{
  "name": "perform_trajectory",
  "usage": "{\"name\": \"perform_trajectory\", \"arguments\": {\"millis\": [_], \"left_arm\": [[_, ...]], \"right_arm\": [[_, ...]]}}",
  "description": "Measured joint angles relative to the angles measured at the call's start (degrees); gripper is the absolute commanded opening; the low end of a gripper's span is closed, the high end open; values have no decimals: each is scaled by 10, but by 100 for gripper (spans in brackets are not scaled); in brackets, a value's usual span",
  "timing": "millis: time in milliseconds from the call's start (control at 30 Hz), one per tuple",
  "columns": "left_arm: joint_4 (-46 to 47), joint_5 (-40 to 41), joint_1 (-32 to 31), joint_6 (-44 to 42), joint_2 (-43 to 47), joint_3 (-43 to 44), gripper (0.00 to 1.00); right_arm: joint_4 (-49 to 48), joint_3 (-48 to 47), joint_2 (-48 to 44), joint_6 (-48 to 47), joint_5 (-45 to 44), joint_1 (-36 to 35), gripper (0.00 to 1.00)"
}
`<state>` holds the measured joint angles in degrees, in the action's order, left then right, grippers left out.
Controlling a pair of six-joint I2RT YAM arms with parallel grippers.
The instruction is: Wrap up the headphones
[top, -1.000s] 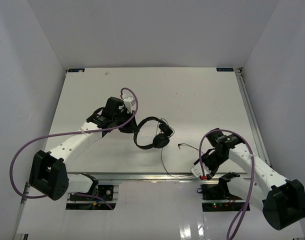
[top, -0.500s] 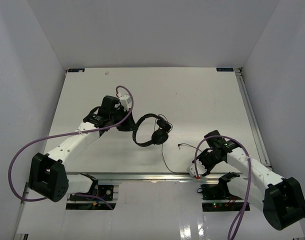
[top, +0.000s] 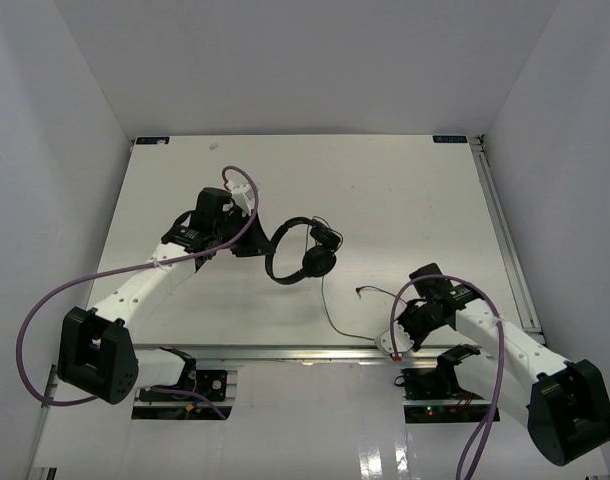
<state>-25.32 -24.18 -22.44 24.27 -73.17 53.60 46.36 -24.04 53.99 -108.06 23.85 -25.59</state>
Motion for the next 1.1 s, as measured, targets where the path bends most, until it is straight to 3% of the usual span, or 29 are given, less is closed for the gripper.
{"name": "perform_trajectory", "arguments": {"millis": [133,400,700,1100], "left_arm": [[15,-11,5,18,0,0,0],[57,-21,10,73,0,0,0],[103,22,13,145,-2,5,0],[134,173,14,195,-57,40,0]], "right_arm": [[0,1,1,1,1,0,8],[41,-30,24,45,37,-1,8],[112,-196,29,79,64,-41,8],[170,-475,62,152,-5,-214,8]]}}
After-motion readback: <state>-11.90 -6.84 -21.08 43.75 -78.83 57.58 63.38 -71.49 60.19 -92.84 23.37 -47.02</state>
